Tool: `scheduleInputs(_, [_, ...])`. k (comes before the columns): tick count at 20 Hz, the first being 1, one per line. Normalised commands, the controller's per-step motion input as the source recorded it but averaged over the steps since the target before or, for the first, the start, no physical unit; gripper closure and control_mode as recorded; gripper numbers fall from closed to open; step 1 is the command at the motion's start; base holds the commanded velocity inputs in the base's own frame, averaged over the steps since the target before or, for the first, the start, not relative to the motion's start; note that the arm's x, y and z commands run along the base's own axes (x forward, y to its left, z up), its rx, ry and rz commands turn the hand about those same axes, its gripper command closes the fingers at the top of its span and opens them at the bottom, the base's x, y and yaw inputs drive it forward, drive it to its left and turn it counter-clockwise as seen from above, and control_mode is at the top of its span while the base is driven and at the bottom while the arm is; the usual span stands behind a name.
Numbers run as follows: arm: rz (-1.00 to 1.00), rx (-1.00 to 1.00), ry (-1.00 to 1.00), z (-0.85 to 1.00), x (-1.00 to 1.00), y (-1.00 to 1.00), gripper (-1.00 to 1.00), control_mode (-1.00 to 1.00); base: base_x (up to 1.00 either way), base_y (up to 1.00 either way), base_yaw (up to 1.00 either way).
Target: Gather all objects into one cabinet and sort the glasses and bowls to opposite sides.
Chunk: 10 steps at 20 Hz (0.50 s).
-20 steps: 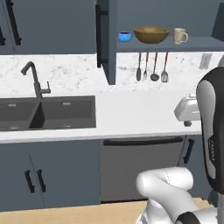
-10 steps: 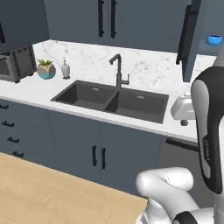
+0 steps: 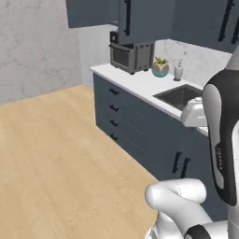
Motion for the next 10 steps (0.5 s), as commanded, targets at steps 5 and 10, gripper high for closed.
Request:
scheduleInputs(5, [0.0,0.0,0.0,0.0,0.0,0.0,-1.0,1.0,0.49,0.46,0.46])
scheduleInputs(10, [0.0,0.0,0.0,0.0,0.0,0.0,-1.0,1.0,1.0,0.51,0.06])
